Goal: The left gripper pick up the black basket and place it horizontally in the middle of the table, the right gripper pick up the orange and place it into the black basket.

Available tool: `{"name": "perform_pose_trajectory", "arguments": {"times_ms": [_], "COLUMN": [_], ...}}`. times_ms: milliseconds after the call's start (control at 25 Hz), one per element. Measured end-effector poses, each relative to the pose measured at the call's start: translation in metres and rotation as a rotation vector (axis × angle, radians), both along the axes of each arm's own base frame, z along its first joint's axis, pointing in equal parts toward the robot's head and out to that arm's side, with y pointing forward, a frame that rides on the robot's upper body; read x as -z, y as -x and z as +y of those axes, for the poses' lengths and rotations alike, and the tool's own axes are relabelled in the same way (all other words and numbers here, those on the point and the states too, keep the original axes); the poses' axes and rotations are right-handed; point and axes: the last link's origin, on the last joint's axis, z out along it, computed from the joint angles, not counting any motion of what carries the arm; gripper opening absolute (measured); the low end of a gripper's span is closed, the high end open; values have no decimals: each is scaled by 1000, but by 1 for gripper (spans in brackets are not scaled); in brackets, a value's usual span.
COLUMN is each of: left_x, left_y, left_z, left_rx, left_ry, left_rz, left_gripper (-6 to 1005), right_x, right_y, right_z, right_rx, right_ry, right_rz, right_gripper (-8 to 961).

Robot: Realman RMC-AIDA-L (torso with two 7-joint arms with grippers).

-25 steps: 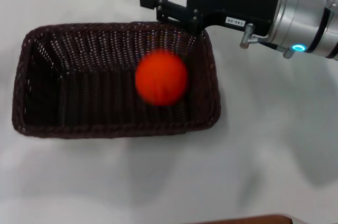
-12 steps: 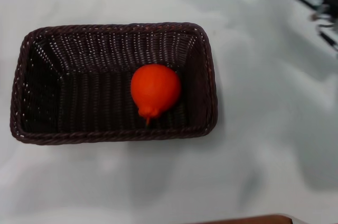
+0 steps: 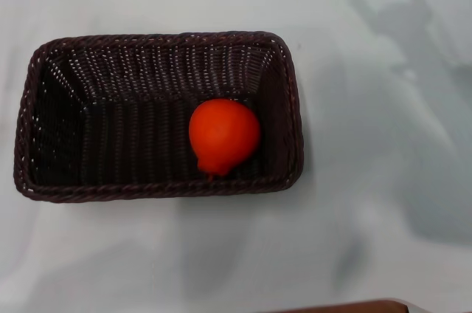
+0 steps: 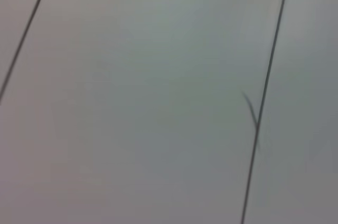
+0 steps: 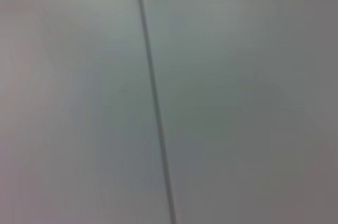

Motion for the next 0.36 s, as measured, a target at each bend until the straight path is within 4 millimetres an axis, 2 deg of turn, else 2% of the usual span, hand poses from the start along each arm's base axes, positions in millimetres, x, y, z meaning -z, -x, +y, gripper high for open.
{"name": "perform_pose_trajectory", "arguments": {"times_ms": [160,360], "left_x": [9,10], "left_y": [1,2], "left_z": [-2,-2], "left_rx": [-44,-53], "left_ry": [-24,-27], "left_rz": [72,80], "left_gripper": [888,888], "right_x": [8,10], "right_y": [-10,-14], "right_z": [-9,-11], "right_rx": [83,108], "right_ry": [-17,-9], "right_rz": [19,27], "right_gripper": [917,916]}}
